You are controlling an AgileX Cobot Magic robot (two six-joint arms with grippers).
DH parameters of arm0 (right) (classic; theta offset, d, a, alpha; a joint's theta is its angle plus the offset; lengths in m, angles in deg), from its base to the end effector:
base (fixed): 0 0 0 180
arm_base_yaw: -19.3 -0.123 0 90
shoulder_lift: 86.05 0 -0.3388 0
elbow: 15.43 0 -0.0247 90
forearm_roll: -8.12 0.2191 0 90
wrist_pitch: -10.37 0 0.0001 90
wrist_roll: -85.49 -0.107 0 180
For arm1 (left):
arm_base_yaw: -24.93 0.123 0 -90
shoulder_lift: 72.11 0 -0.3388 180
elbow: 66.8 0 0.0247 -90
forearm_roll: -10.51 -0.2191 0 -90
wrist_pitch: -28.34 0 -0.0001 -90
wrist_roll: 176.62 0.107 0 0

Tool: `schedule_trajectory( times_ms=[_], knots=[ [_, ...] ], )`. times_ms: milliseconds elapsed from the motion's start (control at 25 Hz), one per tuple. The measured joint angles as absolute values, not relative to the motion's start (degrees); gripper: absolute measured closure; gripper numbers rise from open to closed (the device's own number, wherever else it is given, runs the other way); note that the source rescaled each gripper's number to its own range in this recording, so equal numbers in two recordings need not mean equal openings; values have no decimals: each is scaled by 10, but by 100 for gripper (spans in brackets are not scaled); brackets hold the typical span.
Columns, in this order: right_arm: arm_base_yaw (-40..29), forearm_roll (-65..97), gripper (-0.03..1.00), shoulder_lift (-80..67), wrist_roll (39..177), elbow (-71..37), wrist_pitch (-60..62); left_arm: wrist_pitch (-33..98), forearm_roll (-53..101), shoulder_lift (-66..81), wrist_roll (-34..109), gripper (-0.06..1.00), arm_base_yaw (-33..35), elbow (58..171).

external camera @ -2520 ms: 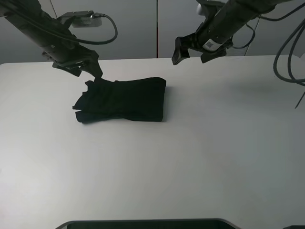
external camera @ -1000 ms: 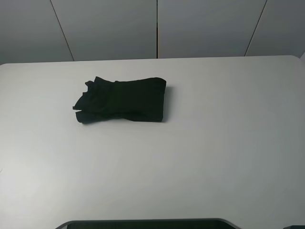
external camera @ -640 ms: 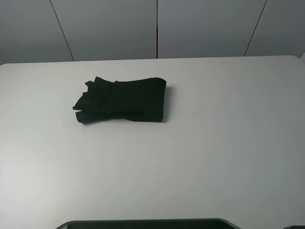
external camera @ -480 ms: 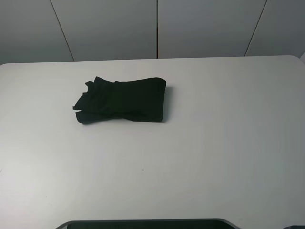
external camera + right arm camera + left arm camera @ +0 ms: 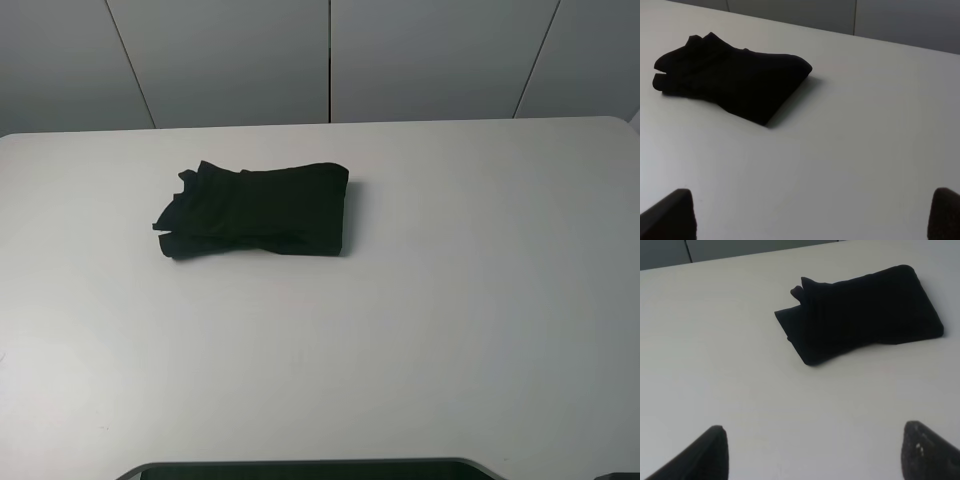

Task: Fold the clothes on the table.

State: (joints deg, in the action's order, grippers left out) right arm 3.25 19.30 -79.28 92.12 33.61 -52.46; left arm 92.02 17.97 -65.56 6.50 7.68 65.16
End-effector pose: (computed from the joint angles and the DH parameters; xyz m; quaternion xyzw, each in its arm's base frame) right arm -0.0784 -0.0033 0.2566 -0.1742 0.8381 0.1386 0.4981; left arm -0.0788 0.0114 0.2586 0.1565 0.8422 -0.1273 0.5001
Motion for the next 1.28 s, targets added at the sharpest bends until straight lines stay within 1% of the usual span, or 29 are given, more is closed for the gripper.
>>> schedule_trajectory(
  times_ms=[360,560,640,840,960,1040,1280],
  knots=[
    [33,189,-3,-795,942,336,-525,920,180,-656,65,0,78,652],
    [39,177,-3,-795,943,336,-525,918,178,-656,65,0,91,652],
    [59,177,-3,-795,943,336,-525,918,177,-656,67,0,105,652],
    [161,177,-3,-795,943,336,-525,915,171,-656,70,0,150,652],
    [202,177,-3,-795,943,336,-525,914,169,-656,70,0,175,652],
    [212,177,-3,-795,943,336,-525,911,167,-656,70,0,184,652],
    [215,169,-3,-795,943,336,-525,899,164,-656,73,0,191,652]
  ],
)
